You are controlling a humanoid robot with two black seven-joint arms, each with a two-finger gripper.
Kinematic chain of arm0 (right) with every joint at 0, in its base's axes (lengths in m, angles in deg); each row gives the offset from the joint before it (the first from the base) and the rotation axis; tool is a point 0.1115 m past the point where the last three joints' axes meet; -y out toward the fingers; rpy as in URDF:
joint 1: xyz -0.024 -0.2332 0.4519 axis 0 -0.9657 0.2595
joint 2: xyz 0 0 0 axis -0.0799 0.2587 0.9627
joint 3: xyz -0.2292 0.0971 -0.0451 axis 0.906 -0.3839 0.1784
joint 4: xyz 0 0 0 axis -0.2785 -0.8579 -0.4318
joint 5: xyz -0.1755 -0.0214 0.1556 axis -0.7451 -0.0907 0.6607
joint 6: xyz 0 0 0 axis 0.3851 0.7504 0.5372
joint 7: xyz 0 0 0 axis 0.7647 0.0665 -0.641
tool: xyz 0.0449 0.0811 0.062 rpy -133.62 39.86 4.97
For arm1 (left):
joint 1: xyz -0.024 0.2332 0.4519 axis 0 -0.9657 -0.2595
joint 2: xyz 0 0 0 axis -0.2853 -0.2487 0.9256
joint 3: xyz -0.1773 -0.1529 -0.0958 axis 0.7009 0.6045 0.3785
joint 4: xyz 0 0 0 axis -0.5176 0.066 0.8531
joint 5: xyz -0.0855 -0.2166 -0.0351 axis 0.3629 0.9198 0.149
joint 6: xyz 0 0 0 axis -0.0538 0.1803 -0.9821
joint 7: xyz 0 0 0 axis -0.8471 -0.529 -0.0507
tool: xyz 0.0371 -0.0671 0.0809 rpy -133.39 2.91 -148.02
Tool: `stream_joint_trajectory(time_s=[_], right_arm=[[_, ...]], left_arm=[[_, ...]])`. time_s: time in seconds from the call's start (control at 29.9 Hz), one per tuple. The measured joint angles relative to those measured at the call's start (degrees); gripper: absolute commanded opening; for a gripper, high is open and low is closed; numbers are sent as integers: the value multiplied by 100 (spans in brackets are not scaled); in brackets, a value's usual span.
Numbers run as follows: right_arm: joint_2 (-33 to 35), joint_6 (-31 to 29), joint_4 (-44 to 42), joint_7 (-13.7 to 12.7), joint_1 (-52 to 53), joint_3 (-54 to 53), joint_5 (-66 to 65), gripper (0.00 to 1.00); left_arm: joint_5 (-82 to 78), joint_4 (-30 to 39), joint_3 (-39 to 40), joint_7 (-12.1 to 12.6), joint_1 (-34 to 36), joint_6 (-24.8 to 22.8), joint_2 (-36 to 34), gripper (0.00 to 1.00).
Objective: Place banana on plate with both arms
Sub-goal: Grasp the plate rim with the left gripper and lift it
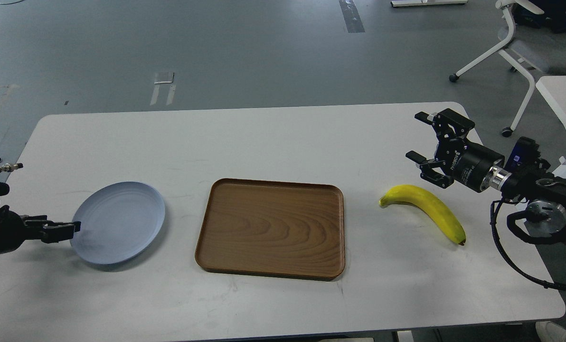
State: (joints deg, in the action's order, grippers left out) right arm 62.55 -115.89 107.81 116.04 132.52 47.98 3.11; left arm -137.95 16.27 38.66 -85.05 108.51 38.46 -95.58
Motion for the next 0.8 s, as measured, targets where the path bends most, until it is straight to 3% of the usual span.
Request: stream_joint_trajectory(time_s=[0.1, 0.13, 0.37, 0.53, 0.8], right_arm=[[11, 0, 1, 0, 0, -1, 1, 100], [14, 0, 0, 0, -3, -1, 1, 100], [15, 0, 0, 0, -8, -1, 1, 100], [5, 0, -9, 0, -9, -1, 1, 100], [-16, 0, -17, 0, -9, -1, -4, 100]], left_arm=[[1, -13, -26, 0, -1, 5, 31, 75], [1, -15, -29, 0, -1, 5, 50, 69], [5, -15, -32, 0, -1, 5, 88, 49], [108, -12, -30, 0, -2, -18, 96, 0], [127, -12, -31, -2, 18, -27, 99, 0]])
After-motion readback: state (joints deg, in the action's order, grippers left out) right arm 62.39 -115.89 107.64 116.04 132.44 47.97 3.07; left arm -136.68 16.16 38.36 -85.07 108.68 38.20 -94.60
